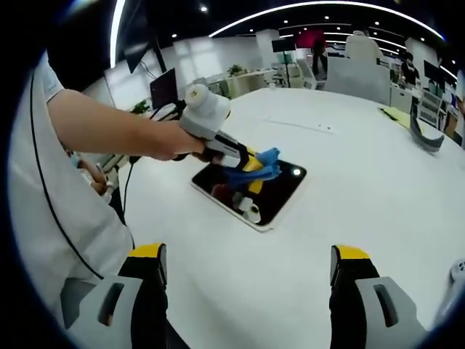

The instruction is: Wipe the mirror surface with the cleaning cloth until all visible marks leave the cleaned area.

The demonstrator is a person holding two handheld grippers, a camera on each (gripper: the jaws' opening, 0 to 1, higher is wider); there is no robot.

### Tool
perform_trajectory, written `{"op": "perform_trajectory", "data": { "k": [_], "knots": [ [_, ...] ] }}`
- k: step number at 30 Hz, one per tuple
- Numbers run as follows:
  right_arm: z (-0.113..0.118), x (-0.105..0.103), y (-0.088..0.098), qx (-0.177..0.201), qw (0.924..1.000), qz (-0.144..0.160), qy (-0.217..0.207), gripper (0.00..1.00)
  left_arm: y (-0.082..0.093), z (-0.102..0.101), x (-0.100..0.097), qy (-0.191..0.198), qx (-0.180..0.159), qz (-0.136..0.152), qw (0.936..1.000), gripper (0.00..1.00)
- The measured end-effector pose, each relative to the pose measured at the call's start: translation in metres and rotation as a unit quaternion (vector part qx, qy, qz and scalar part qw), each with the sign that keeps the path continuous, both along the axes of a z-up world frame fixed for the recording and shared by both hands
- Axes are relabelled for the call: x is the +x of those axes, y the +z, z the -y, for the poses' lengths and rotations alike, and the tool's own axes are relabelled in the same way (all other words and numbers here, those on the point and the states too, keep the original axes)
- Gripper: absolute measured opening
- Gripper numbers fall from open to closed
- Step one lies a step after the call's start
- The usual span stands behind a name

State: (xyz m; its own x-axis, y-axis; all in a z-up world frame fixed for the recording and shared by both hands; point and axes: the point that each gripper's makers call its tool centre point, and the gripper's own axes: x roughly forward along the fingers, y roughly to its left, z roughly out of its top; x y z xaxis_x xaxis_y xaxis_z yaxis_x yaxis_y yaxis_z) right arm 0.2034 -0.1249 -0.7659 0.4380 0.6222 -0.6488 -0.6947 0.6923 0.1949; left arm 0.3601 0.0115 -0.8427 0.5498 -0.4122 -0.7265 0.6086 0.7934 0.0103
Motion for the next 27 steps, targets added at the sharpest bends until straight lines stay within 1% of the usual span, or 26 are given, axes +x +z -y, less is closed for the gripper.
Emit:
{"op": "perform_trajectory", "data": {
  "k": [3,7,14,19,24,25,27],
  "knots": [
    [-0.002,0.001,0.004,0.0,1.0,0.005,0.002,0.93,0.0,-0.002,-0.006,-0.002,0.002,-0.001,1.0,0.04],
    [-0.004,0.003,0.009,0.002,0.9999,0.012,0.003,0.93,-0.001,-0.004,-0.013,0.006,-0.007,-0.001,1.0,0.04],
    [-0.006,0.002,0.014,0.004,0.9998,0.021,0.003,0.93,0.0,-0.004,-0.028,0.0,-0.001,-0.003,1.0,0.04],
    [-0.01,-0.004,0.014,0.003,0.9997,0.021,0.008,0.93,0.0,-0.005,-0.039,-0.014,0.009,-0.001,0.9999,0.04],
    [-0.011,-0.005,0.015,0.006,0.9997,0.022,0.009,0.93,0.0,-0.006,-0.048,-0.003,-0.003,-0.007,1.0,0.04],
    [-0.013,-0.005,0.016,0.011,0.9997,0.021,0.007,0.93,0.0,-0.005,-0.05,-0.004,0.0,-0.006,1.0,0.04],
    [-0.015,-0.005,0.018,0.008,0.9996,0.023,0.011,0.94,0.0,-0.005,-0.053,-0.005,0.001,-0.007,1.0,0.04]
  ]
}}
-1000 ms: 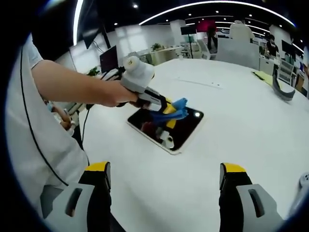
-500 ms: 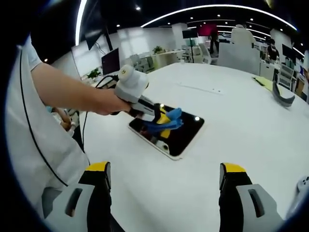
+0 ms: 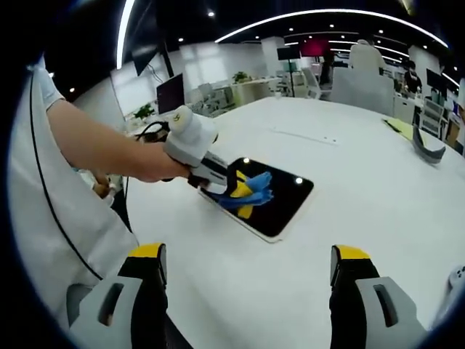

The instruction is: Wipe the mirror surface with the cleaning cloth until all visible marks leave the cleaned area.

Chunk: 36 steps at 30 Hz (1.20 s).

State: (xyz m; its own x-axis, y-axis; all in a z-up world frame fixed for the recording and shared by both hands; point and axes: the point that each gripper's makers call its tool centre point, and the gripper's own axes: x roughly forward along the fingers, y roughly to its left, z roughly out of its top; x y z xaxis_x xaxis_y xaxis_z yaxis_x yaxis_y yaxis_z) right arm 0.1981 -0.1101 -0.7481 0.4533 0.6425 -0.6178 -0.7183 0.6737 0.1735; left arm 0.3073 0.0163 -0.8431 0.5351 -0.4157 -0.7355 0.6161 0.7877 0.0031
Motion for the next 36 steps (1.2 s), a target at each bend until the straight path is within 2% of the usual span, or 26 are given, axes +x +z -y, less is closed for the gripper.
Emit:
{"op": "perform_trajectory", "data": {
  "k": [19,36],
  "knots": [
    [-0.006,-0.006,0.005,0.002,1.0,0.008,0.004,0.93,0.0,0.001,-0.029,-0.024,0.008,0.002,0.9997,0.04],
    [-0.006,-0.008,0.006,-0.003,0.9999,0.014,0.007,0.93,0.0,0.0,-0.034,-0.036,0.011,-0.003,0.9993,0.04]
  ]
}}
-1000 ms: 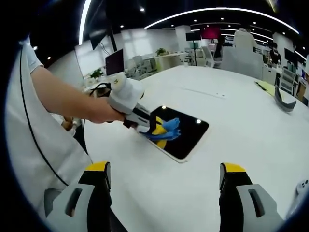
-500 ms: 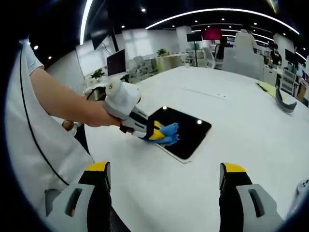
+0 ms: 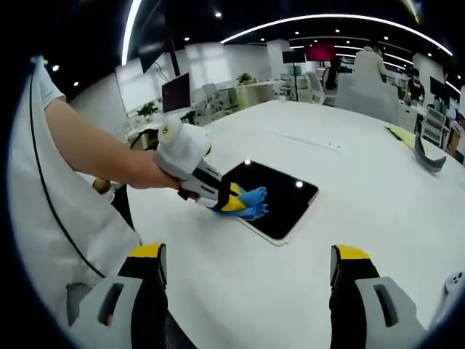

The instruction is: Wipe the mirror surface with the cleaning cloth until all visible marks leave the cleaned area.

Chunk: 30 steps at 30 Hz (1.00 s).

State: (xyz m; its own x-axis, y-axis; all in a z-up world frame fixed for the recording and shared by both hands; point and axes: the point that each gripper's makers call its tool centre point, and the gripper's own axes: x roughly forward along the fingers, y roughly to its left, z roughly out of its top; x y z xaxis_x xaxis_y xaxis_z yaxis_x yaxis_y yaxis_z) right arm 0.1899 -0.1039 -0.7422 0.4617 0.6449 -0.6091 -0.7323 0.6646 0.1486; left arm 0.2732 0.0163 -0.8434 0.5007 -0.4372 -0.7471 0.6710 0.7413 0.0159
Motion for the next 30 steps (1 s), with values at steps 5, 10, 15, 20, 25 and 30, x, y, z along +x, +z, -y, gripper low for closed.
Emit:
{"op": "perform_trajectory", "data": {
  "k": [5,10,15,20,25,30],
  "knots": [
    [0.001,-0.003,-0.005,-0.011,0.9999,-0.005,0.005,0.93,0.0,0.0,0.0,-0.002,-0.001,-0.003,1.0,0.04],
    [0.001,-0.003,-0.005,-0.01,0.9999,-0.005,0.004,0.93,0.0,0.0,0.0,-0.013,0.002,-0.001,0.9999,0.04],
    [0.002,-0.001,-0.003,-0.01,0.9999,-0.005,0.004,0.93,0.0,0.0,0.0,-0.028,0.001,-0.003,0.9996,0.04],
    [0.003,0.001,-0.004,-0.009,0.9999,-0.006,0.001,0.93,0.0,-0.002,-0.002,-0.064,-0.003,-0.01,0.9979,0.04],
    [0.001,0.002,-0.004,-0.008,1.0,-0.006,0.0,0.93,0.0,-0.01,-0.004,-0.066,-0.031,-0.042,0.9965,0.04],
    [0.0,0.002,-0.007,-0.006,0.9999,-0.01,-0.002,0.93,0.0,-0.014,-0.007,-0.078,-0.021,-0.047,0.9957,0.03]
  ]
}}
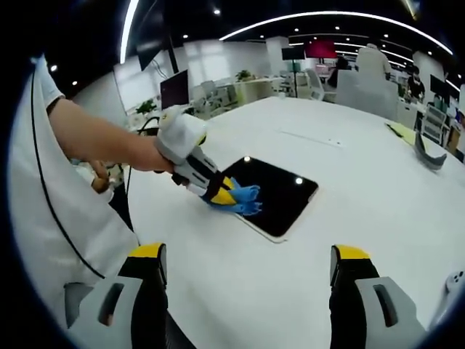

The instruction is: Wipe the mirror surface with the cleaning cloth until all visible marks leave the cleaned area.

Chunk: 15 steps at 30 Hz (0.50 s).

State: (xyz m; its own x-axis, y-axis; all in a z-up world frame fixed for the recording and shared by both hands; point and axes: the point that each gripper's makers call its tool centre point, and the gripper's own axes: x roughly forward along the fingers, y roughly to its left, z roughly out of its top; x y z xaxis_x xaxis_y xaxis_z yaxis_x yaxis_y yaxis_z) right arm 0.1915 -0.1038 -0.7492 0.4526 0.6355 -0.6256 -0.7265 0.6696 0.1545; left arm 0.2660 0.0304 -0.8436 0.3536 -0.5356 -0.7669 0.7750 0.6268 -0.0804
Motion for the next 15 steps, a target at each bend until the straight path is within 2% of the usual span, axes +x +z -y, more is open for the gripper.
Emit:
{"op": "perform_trajectory", "data": {
  "k": [2,7,10,15],
  "knots": [
    [0.0,0.0,-0.001,0.0,1.0,-0.001,0.0,0.93,0.0,-0.005,0.002,0.004,0.006,-0.009,0.9999,0.03],
    [-0.002,-0.001,-0.003,0.002,1.0,-0.004,-0.001,0.93,-0.001,-0.009,0.002,0.007,0.016,-0.005,0.9998,0.03],
    [-0.003,-0.001,-0.004,0.004,1.0,-0.004,-0.003,0.93,0.0,-0.011,0.003,0.028,0.028,0.006,0.9992,0.03],
    [-0.003,0.001,-0.005,0.0,1.0,-0.005,-0.003,0.93,0.0,-0.016,0.007,0.076,0.033,0.043,0.9956,0.03]
  ]
}}
